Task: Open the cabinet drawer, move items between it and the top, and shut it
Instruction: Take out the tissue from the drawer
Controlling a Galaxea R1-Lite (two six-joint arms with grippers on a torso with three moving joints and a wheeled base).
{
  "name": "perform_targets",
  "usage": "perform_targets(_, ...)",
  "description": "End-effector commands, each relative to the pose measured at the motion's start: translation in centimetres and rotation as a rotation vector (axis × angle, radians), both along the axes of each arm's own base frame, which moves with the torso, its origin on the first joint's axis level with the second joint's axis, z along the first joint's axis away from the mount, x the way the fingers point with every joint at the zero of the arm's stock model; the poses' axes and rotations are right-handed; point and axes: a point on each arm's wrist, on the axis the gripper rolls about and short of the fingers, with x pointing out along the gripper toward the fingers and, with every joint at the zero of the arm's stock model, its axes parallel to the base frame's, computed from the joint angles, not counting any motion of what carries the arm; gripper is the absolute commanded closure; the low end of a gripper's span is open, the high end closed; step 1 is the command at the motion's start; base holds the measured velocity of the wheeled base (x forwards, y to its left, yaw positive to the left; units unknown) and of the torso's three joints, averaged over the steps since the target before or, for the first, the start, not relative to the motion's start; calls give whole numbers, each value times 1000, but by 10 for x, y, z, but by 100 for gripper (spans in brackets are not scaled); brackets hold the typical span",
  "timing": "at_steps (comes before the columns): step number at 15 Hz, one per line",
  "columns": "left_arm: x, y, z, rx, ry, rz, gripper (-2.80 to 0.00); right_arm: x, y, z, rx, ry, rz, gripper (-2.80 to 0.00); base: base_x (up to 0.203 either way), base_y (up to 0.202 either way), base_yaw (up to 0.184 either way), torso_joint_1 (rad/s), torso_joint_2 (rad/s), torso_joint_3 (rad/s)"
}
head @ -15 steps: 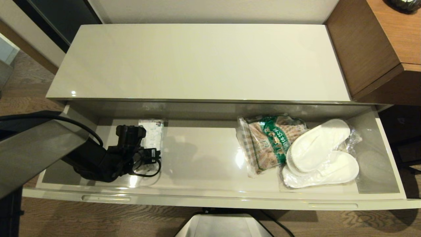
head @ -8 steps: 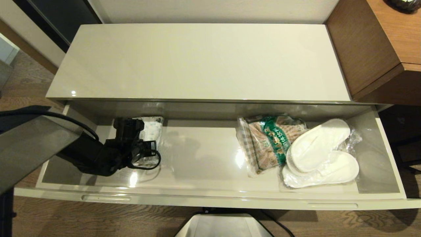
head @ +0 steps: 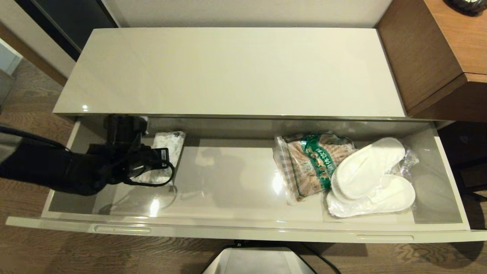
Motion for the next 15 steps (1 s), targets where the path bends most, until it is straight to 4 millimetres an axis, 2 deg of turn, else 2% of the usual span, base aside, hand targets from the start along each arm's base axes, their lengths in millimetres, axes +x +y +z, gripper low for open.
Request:
perform_targets(1,-36,5,40,-19,-70,-3,0,-1,0,-1,0,-12,1,0,0,0,0,0,0,0)
perform_targets(4,-63,8,44,-18,-14,-16,0,-1,0,-1,0,-12,0,0,0,0,0,0,0,0)
perform_targets(6,-95,13,61,-28,-37,-24,0,-1,0,-1,0,-12,0,0,0,0,0,0,0,0)
perform_targets(7,-105,15,61,-27,-16,-27,0,-1,0,-1,0,-12,0,0,0,0,0,0,0,0)
perform_targets(8,-111,16,65,-29,-25,-28,0,-1,0,-1,0,-12,0,0,0,0,0,0,0,0)
perform_targets(11,-133,19,103,-38,-69,-35,0,-1,0,-1,0,-12,0,0,0,0,0,0,0,0)
perform_targets(13,-145,20,120,-43,-79,-47,0,-1,0,-1,0,-12,0,0,0,0,0,0,0,0)
perform_targets(15,-146,20,120,-43,-78,-48,0,-1,0,-1,0,-12,0,0,0,0,0,0,0,0)
